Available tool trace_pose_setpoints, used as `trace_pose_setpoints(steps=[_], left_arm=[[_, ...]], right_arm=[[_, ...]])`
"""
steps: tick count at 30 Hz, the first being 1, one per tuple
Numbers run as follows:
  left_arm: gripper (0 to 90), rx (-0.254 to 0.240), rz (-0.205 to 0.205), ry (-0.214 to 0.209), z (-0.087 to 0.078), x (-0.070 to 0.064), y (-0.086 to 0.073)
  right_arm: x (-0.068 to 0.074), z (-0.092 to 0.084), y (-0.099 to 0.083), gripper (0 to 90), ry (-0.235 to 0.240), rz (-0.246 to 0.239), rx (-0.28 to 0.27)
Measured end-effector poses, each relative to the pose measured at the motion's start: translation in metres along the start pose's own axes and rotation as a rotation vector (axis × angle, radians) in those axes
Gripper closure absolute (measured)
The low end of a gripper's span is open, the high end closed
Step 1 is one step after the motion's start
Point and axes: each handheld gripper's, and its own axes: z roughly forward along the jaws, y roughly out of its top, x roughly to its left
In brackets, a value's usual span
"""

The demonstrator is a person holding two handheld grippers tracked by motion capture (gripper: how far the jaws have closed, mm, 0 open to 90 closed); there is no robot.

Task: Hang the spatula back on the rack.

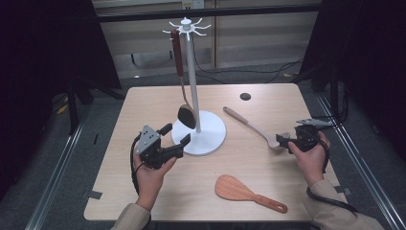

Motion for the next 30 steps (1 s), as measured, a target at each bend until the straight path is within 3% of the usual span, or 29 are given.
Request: trace_pose_setpoints(steps=[7, 8, 9, 10, 14, 15, 17, 18, 26, 30], left_arm=[[22.7, 0.002, -0.003, 0.010, -0.002, 0.002, 0.000], [22.7, -0.001, -0.004, 0.004, -0.002, 0.002, 0.000], [22.7, -0.001, -0.004, 0.004, -0.002, 0.002, 0.000], [22.7, -0.001, 0.010, 0.009, -0.002, 0.002, 0.001], [22.7, 0.001, 0.015, 0.007, -0.002, 0.001, 0.001], [22.7, 0.004, 0.018, 0.006, -0.002, 0.001, 0.001], [22.7, 0.001, 0.012, 0.004, -0.002, 0.000, 0.001], [22.7, 0.003, 0.010, 0.003, -0.001, 0.000, 0.001], [22.7, -0.001, 0.018, -0.001, -0.001, -0.002, 0.003], [22.7, 0.002, 0.021, -0.004, 0.000, -0.001, 0.002]], right_arm=[[-0.001, 0.009, -0.001, 25.0, -0.025, 0.014, 0.065], [-0.002, 0.009, -0.002, 32.7, 0.006, 0.042, 0.070], [-0.002, 0.009, -0.002, 32.7, 0.006, 0.042, 0.070], [-0.001, 0.008, -0.002, 40.0, 0.019, 0.051, 0.073], [0.001, 0.006, -0.002, 42.4, 0.024, 0.050, 0.078], [0.001, 0.003, -0.002, 47.3, 0.025, 0.065, 0.077], [0.000, 0.002, -0.002, 48.7, 0.031, 0.069, 0.075], [-0.001, -0.002, -0.002, 54.8, 0.043, 0.102, 0.076], [-0.004, -0.005, 0.001, 63.5, 0.050, 0.128, 0.077], [-0.004, -0.002, 0.004, 64.3, 0.029, 0.118, 0.084]])
